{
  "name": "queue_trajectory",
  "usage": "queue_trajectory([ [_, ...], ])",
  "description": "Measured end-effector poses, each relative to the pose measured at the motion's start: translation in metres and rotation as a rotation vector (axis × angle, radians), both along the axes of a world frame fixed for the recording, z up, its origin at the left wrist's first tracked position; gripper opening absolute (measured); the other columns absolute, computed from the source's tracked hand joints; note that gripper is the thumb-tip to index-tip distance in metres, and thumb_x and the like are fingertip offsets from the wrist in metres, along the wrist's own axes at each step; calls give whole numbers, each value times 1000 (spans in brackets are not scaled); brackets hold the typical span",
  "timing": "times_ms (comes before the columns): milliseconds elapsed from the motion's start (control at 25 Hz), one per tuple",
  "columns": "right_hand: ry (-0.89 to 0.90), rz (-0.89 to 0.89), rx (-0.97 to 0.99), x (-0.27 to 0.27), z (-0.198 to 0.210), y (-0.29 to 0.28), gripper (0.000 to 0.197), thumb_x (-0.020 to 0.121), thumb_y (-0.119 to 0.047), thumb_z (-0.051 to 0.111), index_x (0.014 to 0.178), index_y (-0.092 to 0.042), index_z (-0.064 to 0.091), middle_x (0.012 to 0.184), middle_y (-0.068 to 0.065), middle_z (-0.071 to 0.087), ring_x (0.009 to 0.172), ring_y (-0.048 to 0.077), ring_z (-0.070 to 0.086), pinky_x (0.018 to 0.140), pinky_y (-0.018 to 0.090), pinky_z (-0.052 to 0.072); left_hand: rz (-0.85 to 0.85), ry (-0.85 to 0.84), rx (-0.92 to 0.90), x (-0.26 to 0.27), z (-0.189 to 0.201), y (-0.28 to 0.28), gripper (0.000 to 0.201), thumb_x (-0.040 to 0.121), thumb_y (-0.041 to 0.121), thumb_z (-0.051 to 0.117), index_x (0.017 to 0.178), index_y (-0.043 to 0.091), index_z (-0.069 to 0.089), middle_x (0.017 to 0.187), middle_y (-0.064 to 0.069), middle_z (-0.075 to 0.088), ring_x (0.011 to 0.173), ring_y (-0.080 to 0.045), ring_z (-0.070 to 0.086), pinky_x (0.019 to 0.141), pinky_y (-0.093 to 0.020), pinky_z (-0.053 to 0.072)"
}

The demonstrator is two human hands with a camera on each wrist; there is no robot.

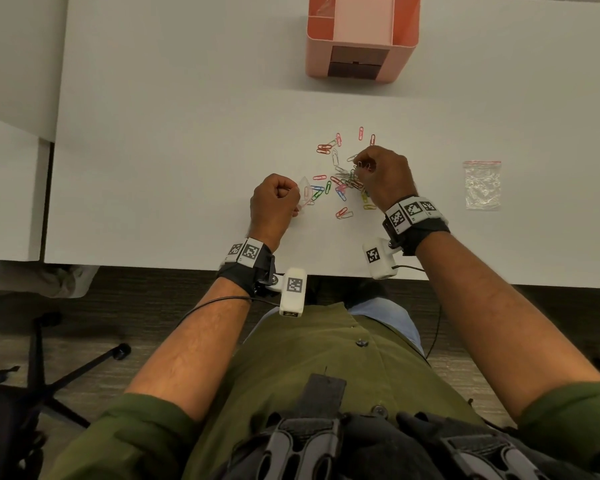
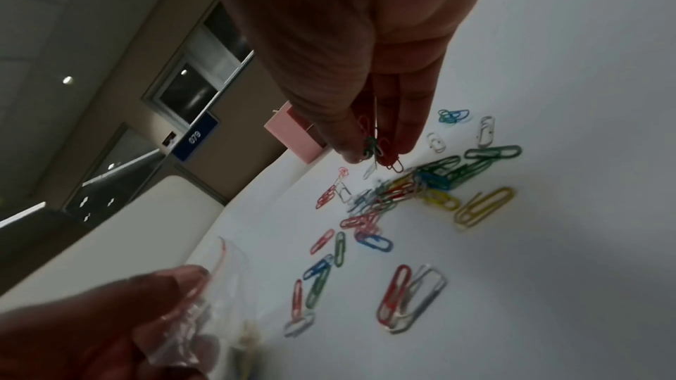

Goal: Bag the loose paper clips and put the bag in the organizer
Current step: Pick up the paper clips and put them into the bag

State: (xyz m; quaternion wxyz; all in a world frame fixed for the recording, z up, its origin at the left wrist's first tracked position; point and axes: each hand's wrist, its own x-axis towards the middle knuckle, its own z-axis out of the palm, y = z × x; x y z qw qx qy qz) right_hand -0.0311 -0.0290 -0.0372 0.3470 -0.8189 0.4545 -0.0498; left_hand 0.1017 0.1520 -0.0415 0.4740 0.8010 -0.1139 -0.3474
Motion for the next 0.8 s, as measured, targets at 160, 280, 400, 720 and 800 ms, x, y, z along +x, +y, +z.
queue_trajectory([
  [160,-77,-136,161,6,6,1,18,86,-13,73,103,-16,74,97,-3,72,90,10,66,86,25,56,-8,14,-11,3,-2,-3,4,95,11,64,93,14,66,80,1,71,58,-7,66,55,-18,52],
  [280,-212,-261,334,9,14,9,18,84,-8,75,102,-12,75,92,2,74,84,15,71,82,28,61,-34,13,-2,3,-3,-5,1,96,12,65,95,13,66,85,0,72,65,-10,68,54,-17,51],
  [400,-363,-306,564,14,27,24,20,84,1,73,103,-3,73,95,15,74,85,24,73,82,35,62,-57,6,14,3,-4,-8,1,96,14,65,96,14,65,91,-1,73,70,-11,71,54,-17,51],
  [720,-310,-156,603,32,31,57,16,84,-1,72,99,-3,73,92,18,74,82,24,73,82,38,62,-46,-15,-25,1,-3,-12,5,93,9,64,94,11,69,85,-7,73,74,-22,72,67,-37,64],
  [800,-224,-119,506,32,28,60,13,83,-5,73,96,-7,75,86,11,75,81,23,75,80,39,63,-53,-15,-32,0,-2,-11,6,93,10,64,96,11,69,82,-2,71,77,-24,73,71,-42,65],
])
